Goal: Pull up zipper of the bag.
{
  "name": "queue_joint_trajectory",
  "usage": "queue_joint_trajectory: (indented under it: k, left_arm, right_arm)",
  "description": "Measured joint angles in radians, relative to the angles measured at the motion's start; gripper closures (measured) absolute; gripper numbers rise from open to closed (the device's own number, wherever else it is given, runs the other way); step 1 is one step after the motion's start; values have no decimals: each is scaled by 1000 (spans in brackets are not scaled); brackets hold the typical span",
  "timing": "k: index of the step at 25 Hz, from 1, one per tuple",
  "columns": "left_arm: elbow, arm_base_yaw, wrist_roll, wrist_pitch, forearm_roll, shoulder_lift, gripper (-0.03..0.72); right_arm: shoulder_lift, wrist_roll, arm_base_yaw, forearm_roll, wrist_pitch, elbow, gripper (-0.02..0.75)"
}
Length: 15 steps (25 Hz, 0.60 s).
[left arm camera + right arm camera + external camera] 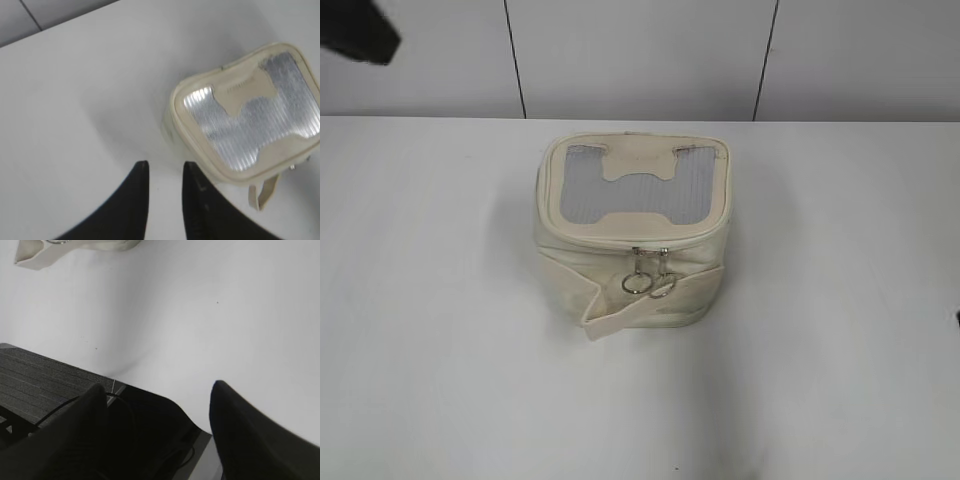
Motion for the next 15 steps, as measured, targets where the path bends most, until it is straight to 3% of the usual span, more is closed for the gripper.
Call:
queue_joint_trajectory:
  k: [6, 11, 15]
  left_arm:
    - [418, 1, -76, 25, 50, -527, 480]
    - [603, 2, -81, 125, 64, -1015, 312]
    - [705, 2, -82, 126, 84, -1311, 258]
  right_arm:
    - [-257, 109, -1, -126, 148, 0, 231]
    - [-536, 203, -1, -235, 180, 0, 231]
    - [-771, 248, -1, -337, 185, 0, 231]
